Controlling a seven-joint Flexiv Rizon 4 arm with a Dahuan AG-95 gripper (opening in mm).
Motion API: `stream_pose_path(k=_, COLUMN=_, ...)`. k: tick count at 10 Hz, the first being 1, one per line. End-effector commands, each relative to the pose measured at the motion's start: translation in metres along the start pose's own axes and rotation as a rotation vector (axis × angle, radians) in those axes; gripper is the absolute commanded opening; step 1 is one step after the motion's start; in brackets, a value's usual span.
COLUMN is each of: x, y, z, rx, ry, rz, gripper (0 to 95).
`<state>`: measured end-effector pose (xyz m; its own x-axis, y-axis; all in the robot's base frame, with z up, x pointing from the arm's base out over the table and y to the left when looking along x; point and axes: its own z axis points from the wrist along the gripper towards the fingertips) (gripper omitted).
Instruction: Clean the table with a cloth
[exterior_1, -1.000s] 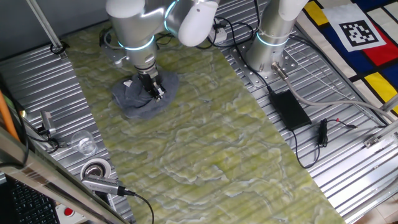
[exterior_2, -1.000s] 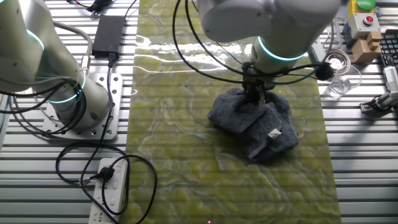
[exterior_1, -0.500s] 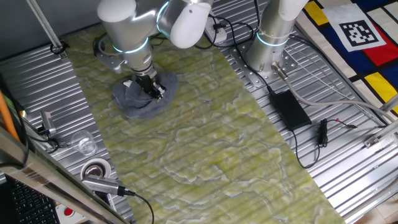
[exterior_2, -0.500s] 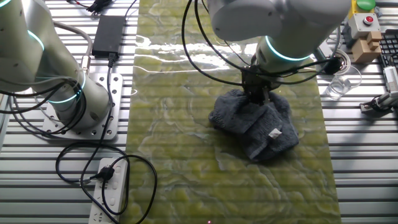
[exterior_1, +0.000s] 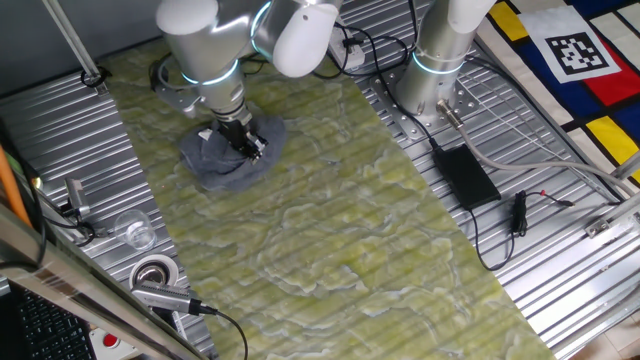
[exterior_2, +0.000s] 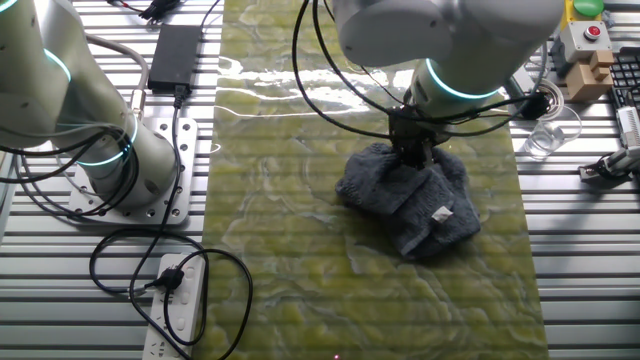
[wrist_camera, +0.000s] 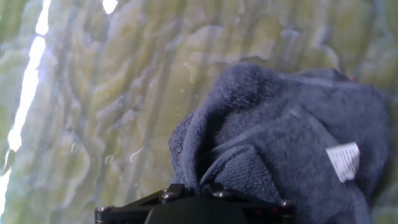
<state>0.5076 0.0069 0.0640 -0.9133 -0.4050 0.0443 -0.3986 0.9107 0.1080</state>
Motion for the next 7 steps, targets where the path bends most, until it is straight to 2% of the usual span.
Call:
stream_pose_path(k=1, x=-0.012, y=0.003, z=0.004, rx=0.007, ry=-0.006, rz=0.013, gripper=0.0)
stream_pose_path(k=2, x=-0.016, y=0.003, z=0.004, rx=0.008, ry=-0.009, rz=0.012, gripper=0.0)
stream_pose_path(k=4, x=-0.035, y=0.006, z=0.001, rx=0.014, ry=-0.014, rz=0.012, gripper=0.0)
stream_pose_path(k=7, x=-0.062, y=0.022, z=0.006, rx=0.027, ry=-0.058, rz=0.034, gripper=0.0)
